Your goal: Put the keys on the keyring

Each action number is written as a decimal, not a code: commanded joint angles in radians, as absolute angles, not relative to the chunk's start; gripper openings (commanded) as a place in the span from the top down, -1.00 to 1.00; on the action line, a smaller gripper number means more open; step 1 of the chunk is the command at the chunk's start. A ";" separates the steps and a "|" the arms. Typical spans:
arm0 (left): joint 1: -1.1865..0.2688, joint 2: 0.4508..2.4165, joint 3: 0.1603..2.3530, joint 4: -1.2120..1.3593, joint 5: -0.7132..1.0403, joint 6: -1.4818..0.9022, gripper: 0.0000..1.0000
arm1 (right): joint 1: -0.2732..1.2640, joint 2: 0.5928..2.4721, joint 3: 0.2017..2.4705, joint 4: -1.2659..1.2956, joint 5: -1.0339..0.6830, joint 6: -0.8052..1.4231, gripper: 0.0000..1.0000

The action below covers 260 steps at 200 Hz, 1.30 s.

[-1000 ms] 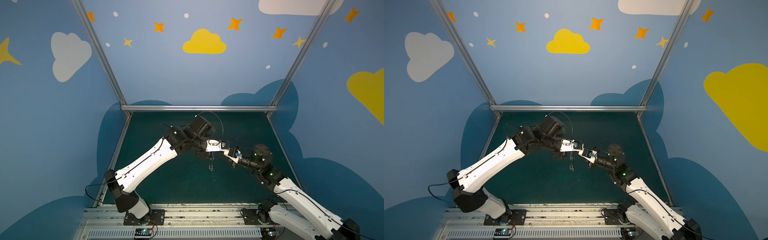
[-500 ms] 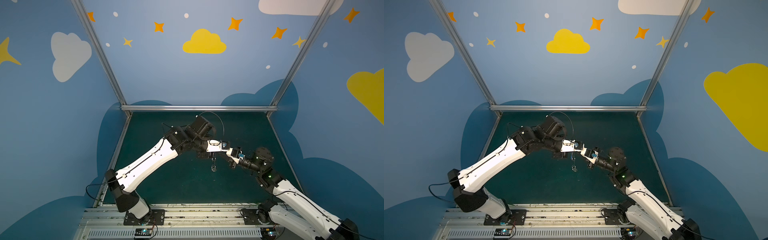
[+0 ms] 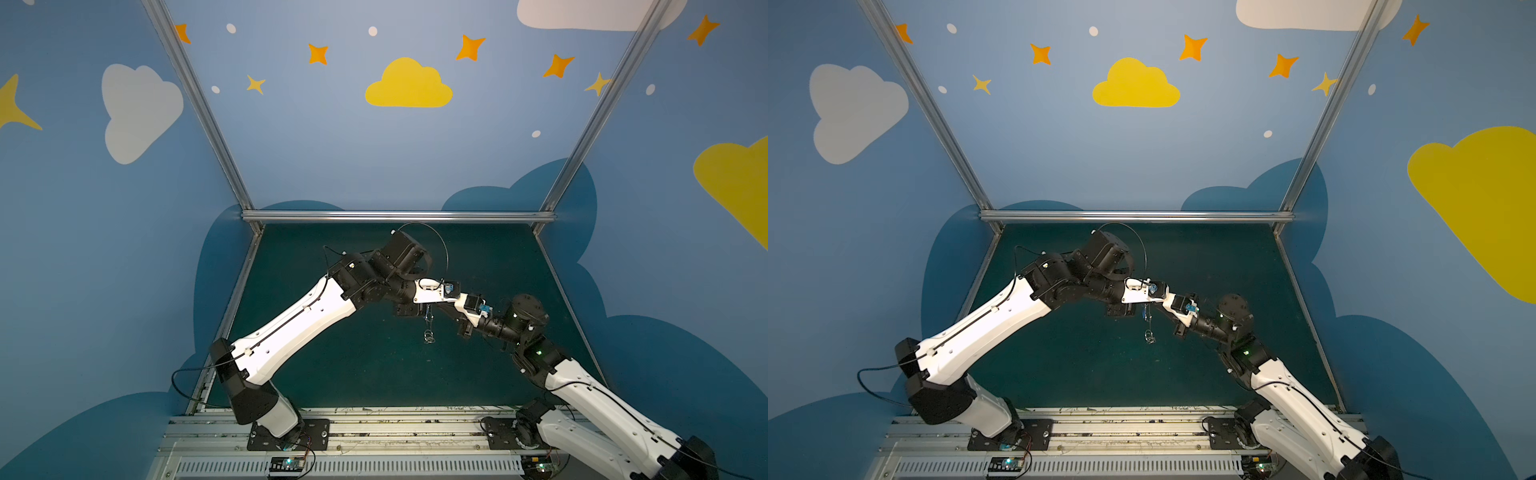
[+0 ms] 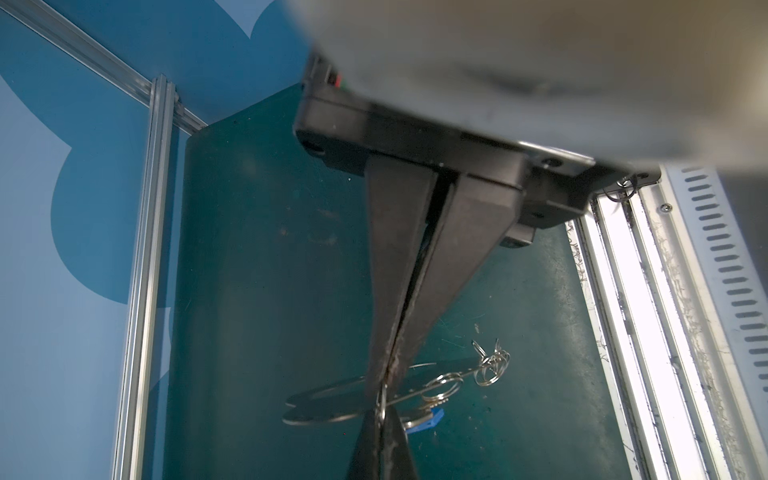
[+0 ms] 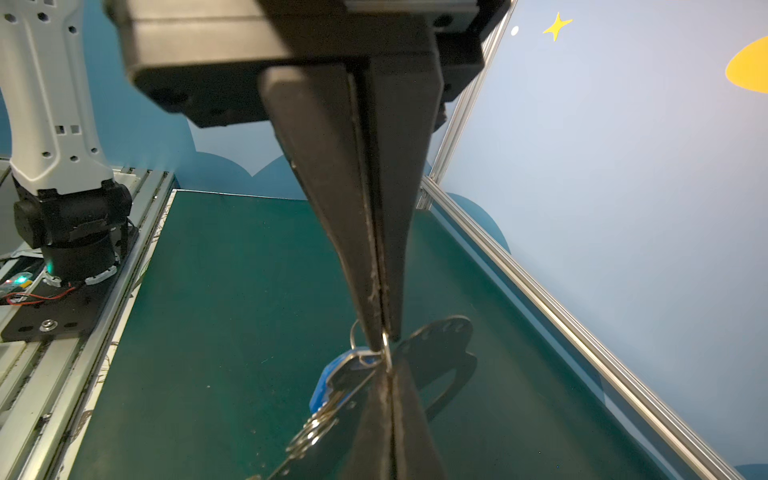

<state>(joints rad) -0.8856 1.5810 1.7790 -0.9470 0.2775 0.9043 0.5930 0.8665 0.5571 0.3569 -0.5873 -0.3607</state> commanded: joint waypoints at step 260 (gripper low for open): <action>-0.700 1.275 1.192 -0.178 0.691 0.481 0.70 | 0.609 0.928 0.575 0.626 -0.643 -0.112 1.00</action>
